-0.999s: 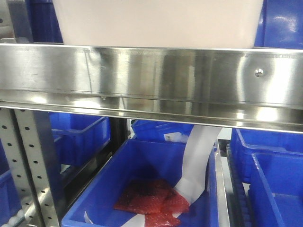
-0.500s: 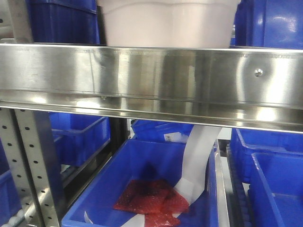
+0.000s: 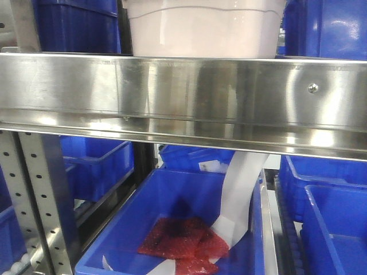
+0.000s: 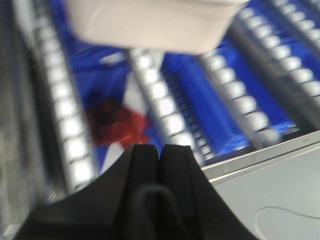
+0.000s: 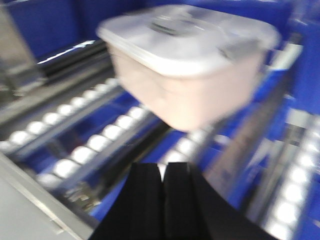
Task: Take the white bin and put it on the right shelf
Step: 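Lower the bin onto the upper roller shelf and open both grippers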
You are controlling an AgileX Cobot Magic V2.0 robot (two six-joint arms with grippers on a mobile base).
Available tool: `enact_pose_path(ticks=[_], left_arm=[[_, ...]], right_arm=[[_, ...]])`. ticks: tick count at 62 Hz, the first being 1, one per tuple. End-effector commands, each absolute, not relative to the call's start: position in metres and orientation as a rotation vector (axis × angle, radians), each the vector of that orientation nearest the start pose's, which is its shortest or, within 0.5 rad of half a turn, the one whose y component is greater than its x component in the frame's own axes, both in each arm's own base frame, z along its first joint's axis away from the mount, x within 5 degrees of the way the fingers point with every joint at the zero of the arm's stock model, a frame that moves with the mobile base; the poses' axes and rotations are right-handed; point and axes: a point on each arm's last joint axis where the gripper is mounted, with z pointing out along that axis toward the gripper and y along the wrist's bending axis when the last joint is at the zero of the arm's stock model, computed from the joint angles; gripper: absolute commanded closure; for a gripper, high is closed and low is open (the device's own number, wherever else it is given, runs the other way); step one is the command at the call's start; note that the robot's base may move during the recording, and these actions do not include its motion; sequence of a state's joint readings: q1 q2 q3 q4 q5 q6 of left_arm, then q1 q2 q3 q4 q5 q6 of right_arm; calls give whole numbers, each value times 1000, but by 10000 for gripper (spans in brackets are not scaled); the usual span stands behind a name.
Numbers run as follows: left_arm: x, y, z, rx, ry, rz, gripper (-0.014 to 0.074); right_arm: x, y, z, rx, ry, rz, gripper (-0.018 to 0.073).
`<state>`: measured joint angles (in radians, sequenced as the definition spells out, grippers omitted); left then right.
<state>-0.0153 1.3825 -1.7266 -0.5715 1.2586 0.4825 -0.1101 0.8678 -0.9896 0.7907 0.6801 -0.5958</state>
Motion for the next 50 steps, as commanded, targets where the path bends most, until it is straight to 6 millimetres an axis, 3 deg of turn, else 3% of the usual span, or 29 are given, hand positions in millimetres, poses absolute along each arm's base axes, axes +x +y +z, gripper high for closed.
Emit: enact_pose_path(ticks=[1, 12, 25, 37, 50], left_arm=[[237, -48, 495, 517, 2095, -438, 713], [217, -42, 472, 385, 2012, -388, 713], [173, -30, 422, 243, 1852, -272, 713], [119, -19, 376, 177, 1677, -151, 713], [75, -21, 333, 211, 1618, -179, 713]], right_arm=[[150, 14, 405, -32, 1721, 325, 497], [107, 4, 365, 95, 1562, 203, 497], [64, 5, 337, 112, 1427, 167, 497], [51, 6, 334, 103, 1374, 164, 497], [51, 6, 334, 103, 1374, 164, 503]])
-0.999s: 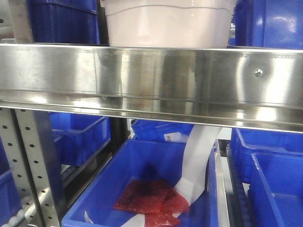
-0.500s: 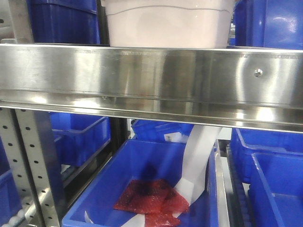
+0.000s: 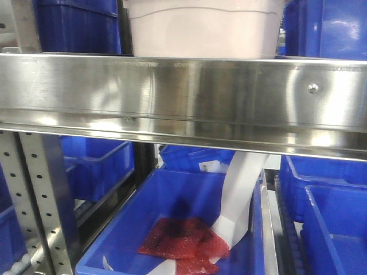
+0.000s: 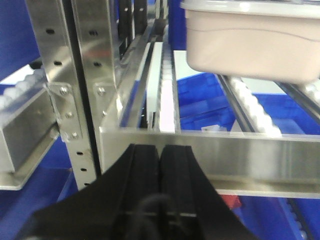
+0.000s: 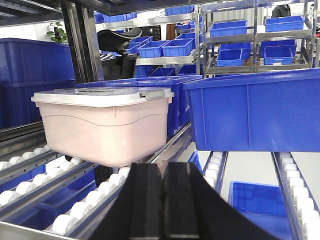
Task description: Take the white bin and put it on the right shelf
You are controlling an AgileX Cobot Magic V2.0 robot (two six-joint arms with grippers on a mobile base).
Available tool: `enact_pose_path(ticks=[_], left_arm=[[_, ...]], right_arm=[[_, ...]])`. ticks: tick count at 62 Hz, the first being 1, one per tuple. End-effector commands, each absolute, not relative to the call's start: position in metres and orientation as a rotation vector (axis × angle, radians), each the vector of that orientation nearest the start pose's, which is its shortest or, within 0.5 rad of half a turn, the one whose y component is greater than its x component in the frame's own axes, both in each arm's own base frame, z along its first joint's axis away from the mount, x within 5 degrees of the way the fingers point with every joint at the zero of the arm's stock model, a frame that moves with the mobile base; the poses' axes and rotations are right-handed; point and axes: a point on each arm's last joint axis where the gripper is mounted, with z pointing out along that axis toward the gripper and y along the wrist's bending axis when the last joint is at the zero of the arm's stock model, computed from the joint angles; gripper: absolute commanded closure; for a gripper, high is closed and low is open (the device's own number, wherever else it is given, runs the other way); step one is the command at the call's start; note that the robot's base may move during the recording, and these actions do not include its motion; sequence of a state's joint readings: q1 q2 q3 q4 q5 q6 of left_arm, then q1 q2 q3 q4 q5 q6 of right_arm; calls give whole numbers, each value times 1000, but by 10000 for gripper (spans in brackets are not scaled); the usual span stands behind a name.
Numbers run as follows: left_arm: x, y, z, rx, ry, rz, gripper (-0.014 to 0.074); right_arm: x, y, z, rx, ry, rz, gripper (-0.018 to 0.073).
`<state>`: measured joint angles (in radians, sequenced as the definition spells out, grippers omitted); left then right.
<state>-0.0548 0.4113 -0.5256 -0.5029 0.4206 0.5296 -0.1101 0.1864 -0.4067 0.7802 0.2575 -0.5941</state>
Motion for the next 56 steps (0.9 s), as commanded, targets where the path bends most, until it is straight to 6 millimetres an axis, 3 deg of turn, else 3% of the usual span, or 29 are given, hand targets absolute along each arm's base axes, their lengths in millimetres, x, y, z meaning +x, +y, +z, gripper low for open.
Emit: enact_pose_path(ticks=[1, 15, 29, 56], left_arm=[[73, -21, 331, 213, 1618, -182, 713], [55, -26, 322, 233, 1622, -260, 713], [54, -30, 325, 172, 1612, -394, 713], [56, -26, 330, 114, 1547, -377, 713]], right_arm=[[51, 6, 334, 103, 1374, 164, 503], [51, 6, 334, 102, 1375, 165, 503], [51, 6, 334, 102, 1375, 165, 503], [51, 6, 334, 102, 1375, 165, 503]])
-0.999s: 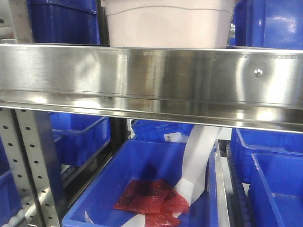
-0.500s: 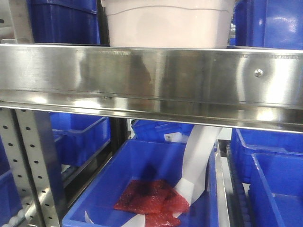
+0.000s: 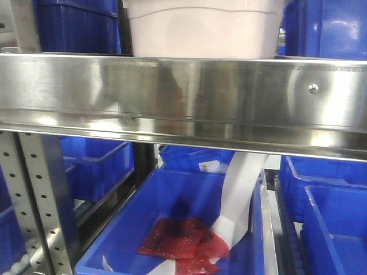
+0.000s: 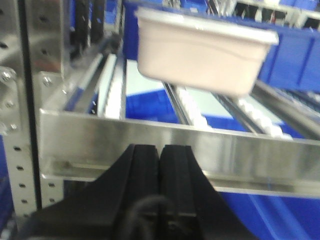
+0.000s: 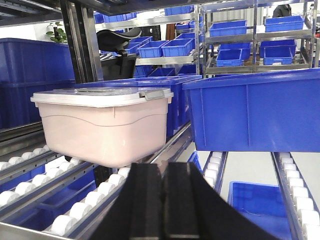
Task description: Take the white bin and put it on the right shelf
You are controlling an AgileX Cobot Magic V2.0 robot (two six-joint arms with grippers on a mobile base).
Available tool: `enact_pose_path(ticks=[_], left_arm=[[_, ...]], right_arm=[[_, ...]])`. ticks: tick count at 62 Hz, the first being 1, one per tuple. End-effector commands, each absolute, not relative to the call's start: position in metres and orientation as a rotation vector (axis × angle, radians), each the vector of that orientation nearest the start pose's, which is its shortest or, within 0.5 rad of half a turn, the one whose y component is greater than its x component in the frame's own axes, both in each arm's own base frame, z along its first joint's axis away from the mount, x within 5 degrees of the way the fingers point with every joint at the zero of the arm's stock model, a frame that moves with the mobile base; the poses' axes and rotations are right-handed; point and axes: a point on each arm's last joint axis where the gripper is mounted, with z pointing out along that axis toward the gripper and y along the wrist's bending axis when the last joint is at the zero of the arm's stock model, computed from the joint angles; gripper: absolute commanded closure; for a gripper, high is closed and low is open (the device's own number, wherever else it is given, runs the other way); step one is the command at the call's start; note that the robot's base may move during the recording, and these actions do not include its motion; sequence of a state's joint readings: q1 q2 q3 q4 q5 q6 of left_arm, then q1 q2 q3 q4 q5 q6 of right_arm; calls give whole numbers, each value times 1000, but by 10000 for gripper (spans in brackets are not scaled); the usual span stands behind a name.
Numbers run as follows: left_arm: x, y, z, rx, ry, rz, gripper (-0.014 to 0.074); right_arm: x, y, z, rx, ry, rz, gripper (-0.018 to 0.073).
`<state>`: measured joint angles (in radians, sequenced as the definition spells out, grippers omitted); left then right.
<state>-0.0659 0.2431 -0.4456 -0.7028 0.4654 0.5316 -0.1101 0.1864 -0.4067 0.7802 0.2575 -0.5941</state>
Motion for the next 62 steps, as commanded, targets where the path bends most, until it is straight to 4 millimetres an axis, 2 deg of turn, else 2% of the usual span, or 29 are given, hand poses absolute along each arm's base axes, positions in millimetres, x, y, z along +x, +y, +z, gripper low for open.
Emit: enact_pose_path(ticks=[1, 10, 19, 36, 50, 62], left_arm=[[56, -25, 330, 109, 1542, -374, 713], [57, -16, 322, 50, 1564, -275, 713], [55, -8, 304, 18, 1575, -169, 712], [46, -6, 245, 24, 1464, -170, 712], [55, -12, 198, 93, 1520, -245, 713], [56, -10, 198, 120, 1512, -168, 713]], right_arm=[[51, 6, 334, 102, 1375, 165, 503], [51, 6, 334, 102, 1375, 165, 503], [51, 6, 334, 102, 1375, 165, 503], [51, 7, 334, 102, 1376, 165, 503], [51, 7, 334, 101, 1378, 166, 503], [51, 7, 334, 100, 1379, 166, 503]])
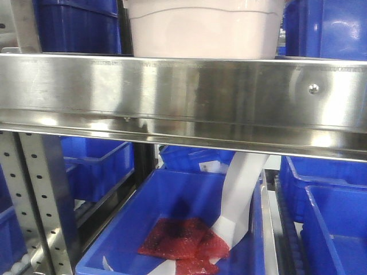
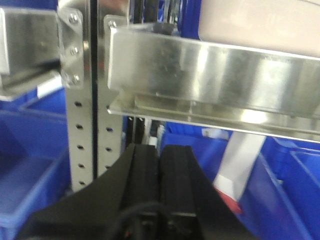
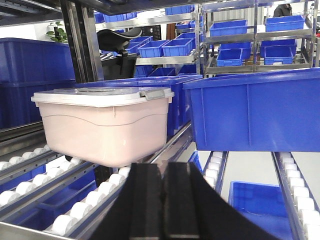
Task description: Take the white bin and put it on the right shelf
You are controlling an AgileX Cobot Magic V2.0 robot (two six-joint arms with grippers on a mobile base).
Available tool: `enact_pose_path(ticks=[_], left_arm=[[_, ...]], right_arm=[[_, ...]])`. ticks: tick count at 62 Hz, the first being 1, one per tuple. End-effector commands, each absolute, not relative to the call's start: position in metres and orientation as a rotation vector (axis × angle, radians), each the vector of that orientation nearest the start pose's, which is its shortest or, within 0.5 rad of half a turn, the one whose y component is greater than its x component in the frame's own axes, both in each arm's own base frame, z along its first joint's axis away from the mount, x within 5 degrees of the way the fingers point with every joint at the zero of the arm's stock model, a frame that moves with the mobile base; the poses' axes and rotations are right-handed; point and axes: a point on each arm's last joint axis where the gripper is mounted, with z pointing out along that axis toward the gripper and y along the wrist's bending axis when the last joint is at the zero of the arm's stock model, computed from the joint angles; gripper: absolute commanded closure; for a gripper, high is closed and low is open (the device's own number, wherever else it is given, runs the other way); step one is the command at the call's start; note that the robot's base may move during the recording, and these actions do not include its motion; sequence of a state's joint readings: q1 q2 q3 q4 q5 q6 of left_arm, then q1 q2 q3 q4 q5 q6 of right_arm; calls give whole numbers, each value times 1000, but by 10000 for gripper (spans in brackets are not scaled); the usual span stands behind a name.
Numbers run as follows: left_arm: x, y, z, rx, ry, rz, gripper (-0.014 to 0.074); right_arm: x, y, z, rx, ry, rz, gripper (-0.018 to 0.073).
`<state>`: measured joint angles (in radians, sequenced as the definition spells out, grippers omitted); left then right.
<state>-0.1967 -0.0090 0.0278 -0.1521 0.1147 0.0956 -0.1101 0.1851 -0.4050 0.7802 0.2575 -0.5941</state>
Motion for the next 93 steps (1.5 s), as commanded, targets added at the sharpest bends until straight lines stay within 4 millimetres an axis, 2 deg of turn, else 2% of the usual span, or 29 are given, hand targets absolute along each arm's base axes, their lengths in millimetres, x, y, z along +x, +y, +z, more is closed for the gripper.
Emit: enact_pose_path(ticks=[1, 27, 93], left_arm=[[56, -10, 198, 115, 1512, -163, 713], [56, -3, 206, 18, 1419, -69, 713], [56, -3, 206, 17, 1417, -68, 713]], right_arm=[[51, 7, 334, 100, 1379, 167, 503], [51, 7, 334, 100, 1380, 167, 503], [51, 7, 334, 99, 1380, 166, 503]])
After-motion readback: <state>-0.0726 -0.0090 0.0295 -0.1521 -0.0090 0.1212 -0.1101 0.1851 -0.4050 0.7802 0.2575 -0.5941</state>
